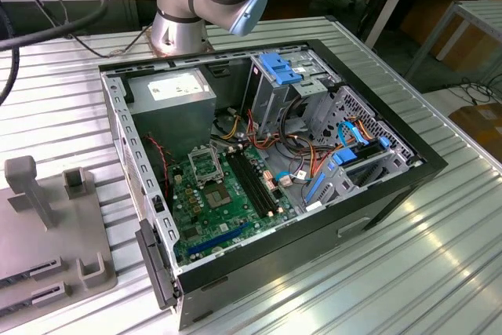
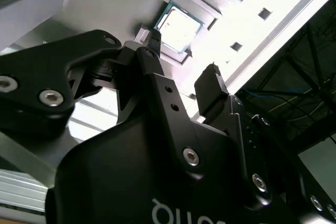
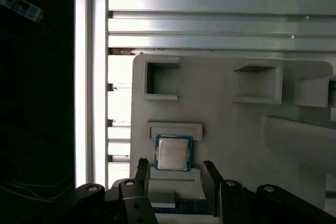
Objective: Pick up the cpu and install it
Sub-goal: 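Pick up the cpu and move it towards the insertion slot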
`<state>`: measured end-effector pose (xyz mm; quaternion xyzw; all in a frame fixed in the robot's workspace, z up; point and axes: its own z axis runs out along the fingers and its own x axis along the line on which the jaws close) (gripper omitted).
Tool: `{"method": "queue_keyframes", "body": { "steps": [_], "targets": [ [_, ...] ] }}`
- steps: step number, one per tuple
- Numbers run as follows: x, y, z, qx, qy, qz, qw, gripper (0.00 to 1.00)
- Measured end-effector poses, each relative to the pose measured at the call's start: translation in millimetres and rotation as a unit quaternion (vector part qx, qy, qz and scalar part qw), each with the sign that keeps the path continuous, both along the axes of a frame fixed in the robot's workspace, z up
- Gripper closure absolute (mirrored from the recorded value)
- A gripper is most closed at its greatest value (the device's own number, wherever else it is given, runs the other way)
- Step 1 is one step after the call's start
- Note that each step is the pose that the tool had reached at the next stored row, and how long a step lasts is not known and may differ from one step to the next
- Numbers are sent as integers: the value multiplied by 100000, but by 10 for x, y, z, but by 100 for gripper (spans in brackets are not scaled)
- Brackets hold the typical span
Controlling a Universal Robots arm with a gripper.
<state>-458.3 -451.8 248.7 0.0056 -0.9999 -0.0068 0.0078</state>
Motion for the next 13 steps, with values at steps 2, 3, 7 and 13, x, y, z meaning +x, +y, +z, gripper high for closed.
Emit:
{"method": "queue_keyframes", "body": {
  "steps": [2,3,7,13],
  "targets": [
    [1,0,-80,-20,3,3,100000,47],
    [1,0,-102,-19,-4,3,100000,47],
    [0,0,-143,-19,-3,-1,100000,47],
    [0,0,-165,-22,3,1,100000,47]
  ]
}}
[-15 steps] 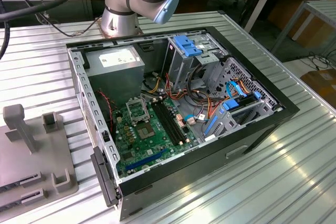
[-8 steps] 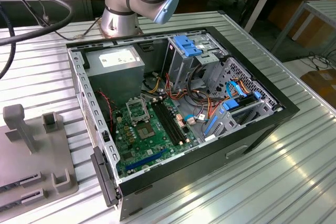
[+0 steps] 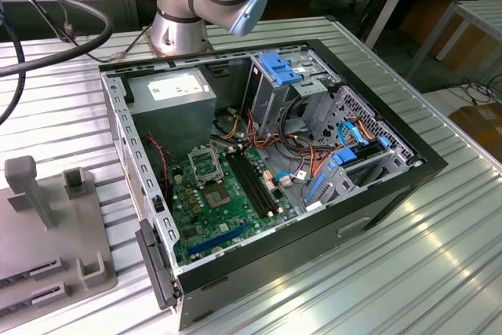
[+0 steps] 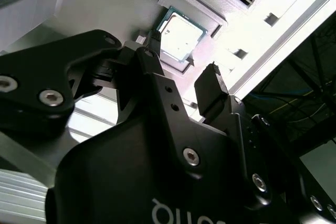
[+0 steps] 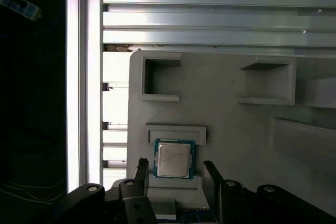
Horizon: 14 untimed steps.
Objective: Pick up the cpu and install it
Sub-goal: 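Pick up the cpu and move it towards the insertion slot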
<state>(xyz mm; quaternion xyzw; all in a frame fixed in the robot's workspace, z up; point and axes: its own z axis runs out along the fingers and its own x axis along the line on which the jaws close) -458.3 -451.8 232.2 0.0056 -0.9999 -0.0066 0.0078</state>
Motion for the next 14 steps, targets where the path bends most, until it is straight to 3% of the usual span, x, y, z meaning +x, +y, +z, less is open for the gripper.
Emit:
{"method": "queue_keyframes", "body": {
  "steps": [9,14],
  "targets": [
    [0,0,-4,5,-7,0,100000,47],
    [0,0,-65,1,20,-2,100000,47]
  ]
}}
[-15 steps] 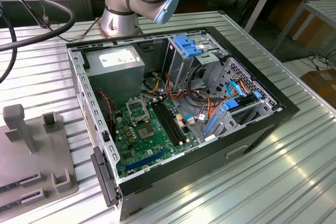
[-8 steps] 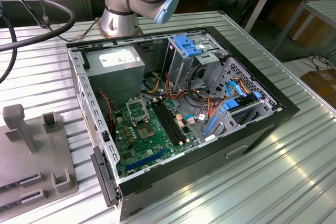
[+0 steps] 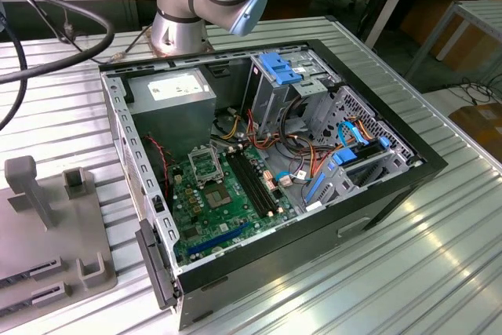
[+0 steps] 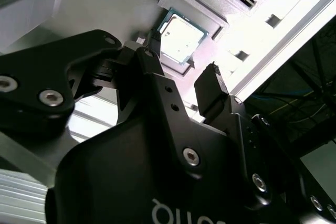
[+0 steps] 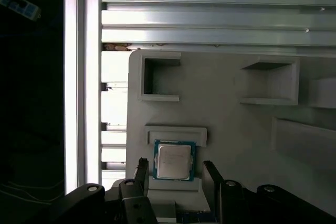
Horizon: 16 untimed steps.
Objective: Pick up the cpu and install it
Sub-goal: 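Pick up the cpu and move it towards the insertion slot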
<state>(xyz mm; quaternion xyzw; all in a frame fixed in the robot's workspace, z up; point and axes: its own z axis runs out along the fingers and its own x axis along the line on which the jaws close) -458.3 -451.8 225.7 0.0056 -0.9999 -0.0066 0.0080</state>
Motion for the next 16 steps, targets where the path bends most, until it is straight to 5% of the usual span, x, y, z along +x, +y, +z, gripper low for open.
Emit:
{"method": "queue_keyframes", "body": {
  "steps": [7,15,16],
  "targets": [
    [0,0,-92,2,390,-740,99997,47],
    [1,0,-126,8,381,-1173,99992,45],
    [1,0,-138,14,376,-1183,99992,39]
  ]
}}
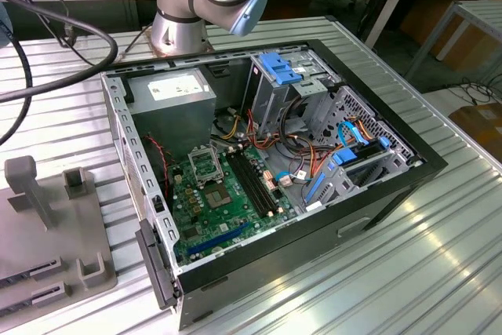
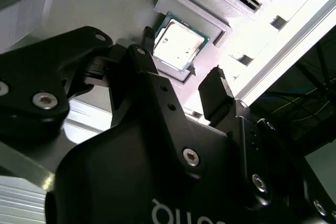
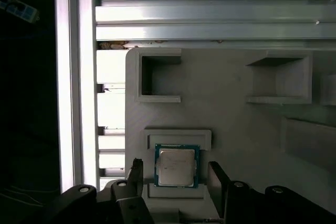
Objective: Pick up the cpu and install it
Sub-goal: 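Pick up the cpu and move it towards the insertion slot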
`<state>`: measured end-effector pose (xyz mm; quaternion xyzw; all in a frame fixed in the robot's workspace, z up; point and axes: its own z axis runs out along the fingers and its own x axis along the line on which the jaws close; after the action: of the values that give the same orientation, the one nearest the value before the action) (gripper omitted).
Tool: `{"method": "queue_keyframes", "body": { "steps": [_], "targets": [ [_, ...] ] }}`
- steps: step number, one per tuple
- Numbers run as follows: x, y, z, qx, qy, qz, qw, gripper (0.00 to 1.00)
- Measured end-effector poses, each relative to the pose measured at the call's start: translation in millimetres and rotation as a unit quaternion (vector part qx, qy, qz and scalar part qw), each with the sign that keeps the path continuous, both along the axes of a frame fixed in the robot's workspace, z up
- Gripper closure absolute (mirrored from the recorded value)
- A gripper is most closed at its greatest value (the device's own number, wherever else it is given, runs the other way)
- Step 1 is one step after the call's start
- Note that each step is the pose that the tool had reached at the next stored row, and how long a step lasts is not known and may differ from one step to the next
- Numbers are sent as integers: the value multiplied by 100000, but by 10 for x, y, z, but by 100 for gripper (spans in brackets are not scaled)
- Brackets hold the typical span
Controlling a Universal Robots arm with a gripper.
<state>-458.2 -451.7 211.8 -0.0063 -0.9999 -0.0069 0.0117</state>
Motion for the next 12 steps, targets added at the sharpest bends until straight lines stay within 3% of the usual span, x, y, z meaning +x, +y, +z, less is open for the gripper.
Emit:
{"method": "queue_keyframes", "body": {
  "steps": [3,12],
  "targets": [
    [-1,0,-81,-13,92,-1386,99990,39],
    [-1,0,-171,-14,108,-1558,99988,39]
  ]
}}
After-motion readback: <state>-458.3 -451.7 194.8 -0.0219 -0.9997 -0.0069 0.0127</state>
